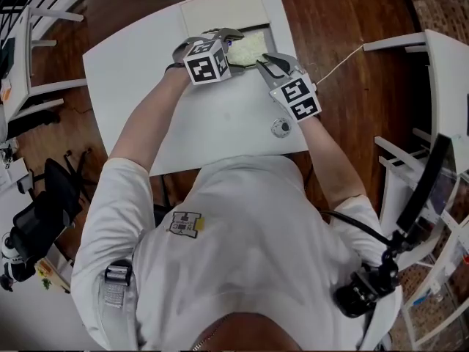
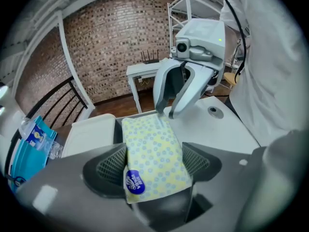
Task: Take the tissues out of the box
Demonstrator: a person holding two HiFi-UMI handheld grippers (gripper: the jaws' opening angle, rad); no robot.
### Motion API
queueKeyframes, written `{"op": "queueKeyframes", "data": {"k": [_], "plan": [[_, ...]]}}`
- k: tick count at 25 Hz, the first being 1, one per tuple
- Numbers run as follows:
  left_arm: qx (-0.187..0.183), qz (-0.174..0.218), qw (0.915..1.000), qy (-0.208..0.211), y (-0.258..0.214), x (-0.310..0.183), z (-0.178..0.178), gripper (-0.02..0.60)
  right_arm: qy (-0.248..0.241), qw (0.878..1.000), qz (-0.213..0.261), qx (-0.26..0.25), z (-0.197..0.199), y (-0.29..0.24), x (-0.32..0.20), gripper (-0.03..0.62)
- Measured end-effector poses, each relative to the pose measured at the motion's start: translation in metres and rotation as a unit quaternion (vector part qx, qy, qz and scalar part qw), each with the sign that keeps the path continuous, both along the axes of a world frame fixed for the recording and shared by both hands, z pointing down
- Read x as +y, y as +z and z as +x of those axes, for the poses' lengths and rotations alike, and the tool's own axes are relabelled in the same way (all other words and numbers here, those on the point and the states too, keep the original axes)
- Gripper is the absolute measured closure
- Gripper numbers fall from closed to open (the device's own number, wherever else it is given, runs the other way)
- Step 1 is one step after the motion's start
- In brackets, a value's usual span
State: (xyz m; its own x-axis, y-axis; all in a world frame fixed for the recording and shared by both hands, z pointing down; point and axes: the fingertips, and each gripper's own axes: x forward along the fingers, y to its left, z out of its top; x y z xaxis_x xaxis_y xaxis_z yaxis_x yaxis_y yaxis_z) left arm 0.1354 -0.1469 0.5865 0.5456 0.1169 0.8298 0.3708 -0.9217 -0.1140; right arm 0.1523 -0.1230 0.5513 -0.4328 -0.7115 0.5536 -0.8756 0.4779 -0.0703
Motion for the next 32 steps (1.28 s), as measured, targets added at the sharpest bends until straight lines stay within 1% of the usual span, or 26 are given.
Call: {"op": "queueKeyframes", "data": {"k": [2, 6, 7, 9, 12, 16, 20, 24, 27, 30, 32], "plan": [[0.002, 0.000, 1.0000, -0.002, -0.001, -0.002, -0.002, 0.232, -0.008, 1.000, -0.008, 0.007, -0.002, 0.004, -0.005, 0.513], [0.006, 0.002, 0.9999, -0.014, -0.003, -0.007, -0.004, 0.245, -0.033, 0.999, -0.018, 0.029, -0.008, 0.010, -0.011, 0.497], [0.006, 0.004, 0.9998, -0.017, -0.004, -0.008, -0.005, 0.247, -0.039, 0.999, -0.014, 0.035, -0.009, 0.007, -0.013, 0.479], [0.009, 0.009, 0.9997, -0.021, -0.009, -0.012, -0.009, 0.247, -0.045, 0.998, 0.002, 0.046, -0.007, -0.002, -0.017, 0.473], [0.025, 0.014, 0.9991, -0.031, -0.031, -0.020, -0.013, 0.247, -0.062, 0.996, 0.023, 0.065, -0.004, -0.018, -0.027, 0.453], [0.038, 0.026, 0.9981, -0.040, -0.064, -0.025, -0.035, 0.252, -0.107, 0.990, 0.039, 0.080, -0.028, -0.042, -0.037, 0.457], [0.064, 0.046, 0.9936, -0.081, -0.105, -0.032, -0.080, 0.252, -0.140, 0.984, 0.079, 0.071, -0.072, -0.082, -0.045, 0.457], [0.070, 0.064, 0.9873, -0.128, -0.126, -0.027, -0.147, 0.252, -0.189, 0.975, 0.103, 0.058, -0.138, -0.101, -0.043, 0.457], [0.058, 0.062, 0.9821, -0.168, -0.114, -0.017, -0.204, 0.252, -0.229, 0.967, 0.096, 0.053, -0.194, -0.089, -0.034, 0.457], [0.039, 0.043, 0.9789, -0.196, -0.085, -0.002, -0.255, 0.252, -0.257, 0.962, 0.072, 0.056, -0.244, -0.060, -0.021, 0.459], [0.029, 0.027, 0.9766, -0.212, -0.062, 0.009, -0.281, 0.252, -0.275, 0.958, 0.054, 0.066, -0.272, -0.036, -0.011, 0.464]]}}
